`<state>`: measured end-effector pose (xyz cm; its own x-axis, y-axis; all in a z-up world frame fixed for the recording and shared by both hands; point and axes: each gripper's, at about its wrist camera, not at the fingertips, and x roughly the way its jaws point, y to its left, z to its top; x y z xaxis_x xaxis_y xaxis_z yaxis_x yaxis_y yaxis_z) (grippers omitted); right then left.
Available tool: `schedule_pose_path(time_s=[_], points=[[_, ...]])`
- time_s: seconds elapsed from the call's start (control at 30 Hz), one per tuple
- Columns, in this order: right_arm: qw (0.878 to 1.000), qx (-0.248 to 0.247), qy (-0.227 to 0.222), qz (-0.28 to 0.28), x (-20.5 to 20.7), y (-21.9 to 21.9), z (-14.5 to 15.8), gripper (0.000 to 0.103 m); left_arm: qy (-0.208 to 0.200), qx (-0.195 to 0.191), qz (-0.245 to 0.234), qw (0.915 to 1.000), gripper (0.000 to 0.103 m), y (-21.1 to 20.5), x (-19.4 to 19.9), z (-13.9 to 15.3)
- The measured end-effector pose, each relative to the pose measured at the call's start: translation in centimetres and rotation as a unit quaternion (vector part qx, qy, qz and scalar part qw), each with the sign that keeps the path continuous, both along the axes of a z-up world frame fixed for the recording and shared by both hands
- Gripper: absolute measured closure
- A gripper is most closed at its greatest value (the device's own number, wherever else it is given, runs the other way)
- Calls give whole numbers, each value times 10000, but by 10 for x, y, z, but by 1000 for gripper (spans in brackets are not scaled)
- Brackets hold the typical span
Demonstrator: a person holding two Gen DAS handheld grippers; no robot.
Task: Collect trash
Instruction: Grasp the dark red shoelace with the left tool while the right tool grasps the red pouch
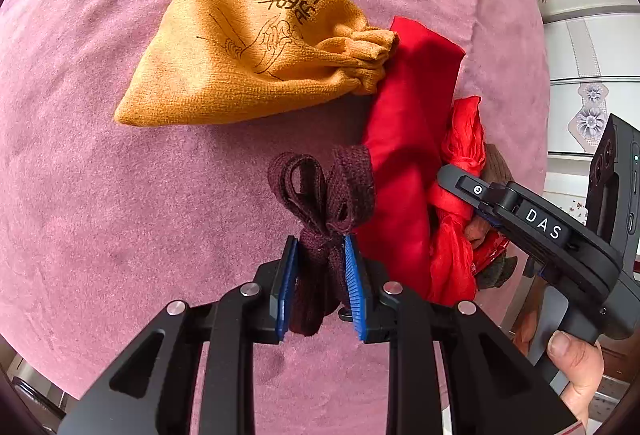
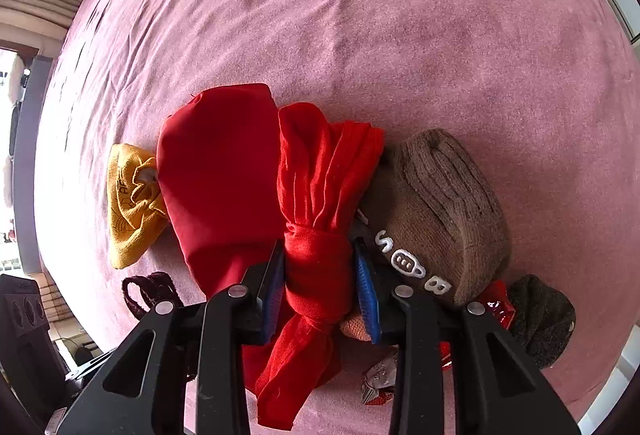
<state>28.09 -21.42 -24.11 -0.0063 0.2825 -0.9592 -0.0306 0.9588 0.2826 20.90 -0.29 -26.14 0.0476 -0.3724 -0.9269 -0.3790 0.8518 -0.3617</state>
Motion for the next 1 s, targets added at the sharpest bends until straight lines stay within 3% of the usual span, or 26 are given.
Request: schedule_pose_path(time_s=[0.23, 0.53, 1.0], points=[[9991, 297, -240, 195, -16, -6, 31, 72, -40, 36, -123, 9999, 79, -15, 6, 8], [9971, 589, -471, 132, -54, -43, 77, 72, -232, 134, -600, 9978, 79, -51, -2, 45], [9944, 682, -556, -577, -134, -139, 106, 72, -483, 49, -1569, 9864, 79, -170, -45, 86]])
